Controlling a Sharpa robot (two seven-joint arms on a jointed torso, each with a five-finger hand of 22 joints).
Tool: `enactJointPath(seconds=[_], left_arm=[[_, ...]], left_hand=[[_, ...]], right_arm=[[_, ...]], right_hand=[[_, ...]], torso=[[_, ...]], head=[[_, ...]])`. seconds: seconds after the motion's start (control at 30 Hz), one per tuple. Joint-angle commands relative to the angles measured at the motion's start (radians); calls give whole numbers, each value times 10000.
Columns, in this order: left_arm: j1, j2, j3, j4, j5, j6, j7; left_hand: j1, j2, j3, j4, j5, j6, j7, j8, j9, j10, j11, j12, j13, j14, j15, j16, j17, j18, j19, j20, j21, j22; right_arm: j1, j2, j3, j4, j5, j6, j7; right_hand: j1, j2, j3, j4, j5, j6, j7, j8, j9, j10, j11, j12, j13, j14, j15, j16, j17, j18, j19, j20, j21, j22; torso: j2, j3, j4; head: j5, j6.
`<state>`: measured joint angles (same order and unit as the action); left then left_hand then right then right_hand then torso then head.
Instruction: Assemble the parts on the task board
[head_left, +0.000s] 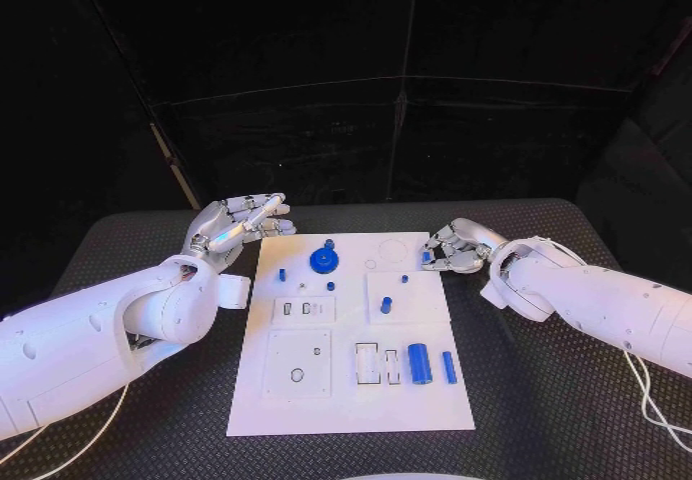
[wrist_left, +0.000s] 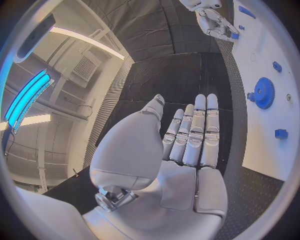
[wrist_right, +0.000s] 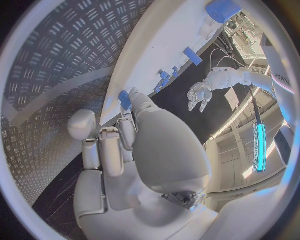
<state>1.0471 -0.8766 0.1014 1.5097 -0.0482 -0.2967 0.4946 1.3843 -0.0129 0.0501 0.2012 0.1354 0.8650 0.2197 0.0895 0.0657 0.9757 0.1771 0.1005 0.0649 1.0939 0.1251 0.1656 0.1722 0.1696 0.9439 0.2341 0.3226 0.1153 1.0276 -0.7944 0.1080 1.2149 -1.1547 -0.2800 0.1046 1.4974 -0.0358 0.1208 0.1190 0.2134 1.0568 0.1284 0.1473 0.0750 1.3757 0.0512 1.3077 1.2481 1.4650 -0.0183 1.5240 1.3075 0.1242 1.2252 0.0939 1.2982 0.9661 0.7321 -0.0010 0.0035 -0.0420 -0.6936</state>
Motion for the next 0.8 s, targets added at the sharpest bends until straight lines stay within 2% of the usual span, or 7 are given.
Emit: enactJointPath(seconds=[0.03,0.23,0.4,0.57,0.63,0.8], left_arm=[[14,3,11,10,-33,108,60],[14,-5,11,14,-33,104,57],[14,-28,11,35,-33,102,46],[15,-58,11,65,-33,92,33],[15,-56,11,70,-33,93,31],[17,-39,10,65,-33,97,15]], left_hand=[[107,25,-16,-63,-50,39,152,-34,-1,19,53,-28,-8,37,26,-44,13,135,82,-7,-66,-14],[120,33,-10,-74,-48,43,151,-38,0,22,52,-33,-8,39,25,-51,16,135,83,-7,-69,-17],[138,44,-2,-90,-46,47,151,-45,1,26,51,-40,-8,43,24,-61,19,135,86,-7,-72,-22],[138,44,-2,-90,-46,47,151,-45,1,26,51,-40,-8,43,24,-61,19,135,86,-7,-72,-22],[138,44,-2,-90,-46,47,151,-45,1,26,51,-40,-8,43,24,-61,19,135,86,-7,-72,-22],[157,54,5,-107,-45,51,149,-52,1,30,51,-47,-8,47,23,-70,23,136,89,-8,-75,-26]], right_arm=[[14,0,4,19,-104,-360,-13],[14,-41,6,92,-107,-591,29],[16,-204,9,508,-166,-750,-108],[25,-420,17,1376,-341,-1012,-640],[30,-451,22,1844,-521,-1130,-975],[45,-158,30,2628,-943,-1270,-1648]], right_hand=[[52,252,175,-40,-211,135,-54,65,14,60,-125,38,0,801,-105,62,1352,-77,17,-98,57,19],[119,402,419,-181,-369,243,-99,97,5,83,-167,39,20,822,-145,92,1450,-83,33,-143,69,41],[120,429,476,-217,-393,264,-106,103,2,77,-172,22,4,833,-152,109,1505,-88,47,-152,79,64],[54,425,522,-246,-500,293,-114,108,-3,63,-177,-17,-32,845,-159,129,1571,-87,40,-161,72,50],[33,407,553,-289,-586,316,-123,114,-6,60,-187,-35,-47,850,-164,137,1597,-88,42,-167,71,52],[15,414,590,-321,-649,343,-133,123,-6,50,-194,-65,-75,854,-169,144,1622,-89,43,-172,70,54]], torso=[[-5,4,2],[-6,1,3],[-22,-6,-3],[-44,-22,-6],[-65,-41,0],[-111,-63,2]], head=[[12,-4],[23,2],[34,9],[58,17],[67,7],[111,-24]])
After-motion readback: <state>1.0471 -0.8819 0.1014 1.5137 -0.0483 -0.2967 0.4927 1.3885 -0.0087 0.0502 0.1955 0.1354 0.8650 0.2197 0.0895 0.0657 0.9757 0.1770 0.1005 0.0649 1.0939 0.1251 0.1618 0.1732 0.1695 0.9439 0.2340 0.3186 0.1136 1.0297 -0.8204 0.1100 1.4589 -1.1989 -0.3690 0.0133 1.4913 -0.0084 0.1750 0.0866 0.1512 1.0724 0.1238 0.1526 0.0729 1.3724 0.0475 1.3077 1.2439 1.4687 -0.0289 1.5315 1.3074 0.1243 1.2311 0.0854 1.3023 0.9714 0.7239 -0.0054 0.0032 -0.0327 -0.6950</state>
